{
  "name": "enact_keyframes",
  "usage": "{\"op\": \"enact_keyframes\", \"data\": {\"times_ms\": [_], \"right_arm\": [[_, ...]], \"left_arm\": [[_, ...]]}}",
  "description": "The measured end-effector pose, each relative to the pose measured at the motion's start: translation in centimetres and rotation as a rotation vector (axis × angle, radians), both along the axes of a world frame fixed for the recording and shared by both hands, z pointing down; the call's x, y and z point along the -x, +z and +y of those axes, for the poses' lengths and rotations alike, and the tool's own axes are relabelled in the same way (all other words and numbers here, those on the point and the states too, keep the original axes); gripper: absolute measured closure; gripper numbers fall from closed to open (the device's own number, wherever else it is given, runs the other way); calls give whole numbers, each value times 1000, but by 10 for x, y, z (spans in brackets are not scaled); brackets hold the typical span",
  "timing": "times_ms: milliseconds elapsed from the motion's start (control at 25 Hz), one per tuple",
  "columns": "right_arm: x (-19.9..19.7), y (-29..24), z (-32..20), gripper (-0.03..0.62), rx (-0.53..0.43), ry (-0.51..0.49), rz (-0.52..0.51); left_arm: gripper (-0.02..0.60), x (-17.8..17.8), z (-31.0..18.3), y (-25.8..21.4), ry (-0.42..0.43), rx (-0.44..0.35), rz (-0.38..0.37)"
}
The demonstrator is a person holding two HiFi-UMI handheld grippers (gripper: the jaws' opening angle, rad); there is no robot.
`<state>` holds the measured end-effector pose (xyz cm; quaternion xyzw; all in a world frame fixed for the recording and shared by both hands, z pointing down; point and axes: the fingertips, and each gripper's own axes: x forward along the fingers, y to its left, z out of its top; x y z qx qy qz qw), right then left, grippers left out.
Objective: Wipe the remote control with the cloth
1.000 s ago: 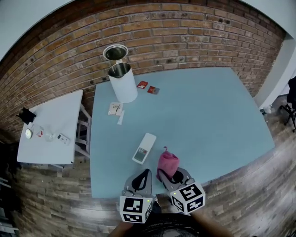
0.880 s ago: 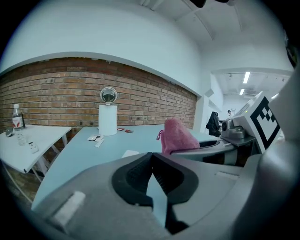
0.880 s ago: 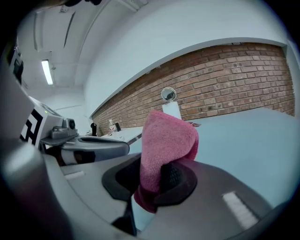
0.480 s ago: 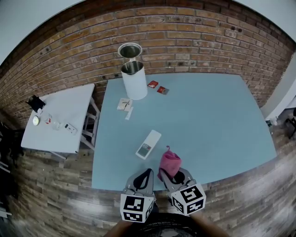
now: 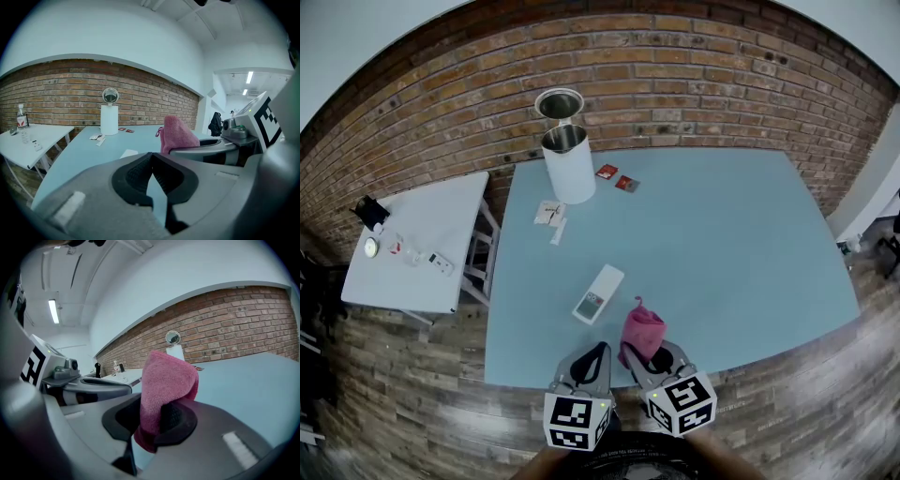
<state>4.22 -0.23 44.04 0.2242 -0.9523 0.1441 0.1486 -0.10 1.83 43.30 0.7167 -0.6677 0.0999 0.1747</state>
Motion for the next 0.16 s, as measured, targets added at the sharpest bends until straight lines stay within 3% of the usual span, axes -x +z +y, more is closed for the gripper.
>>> {"op": "enact_keyframes", "data": {"times_ms": [160], "right_arm": [[2,3,-2,526,4,3,0]], "left_arm": [[581,2,-2,3,4,4,2]]}}
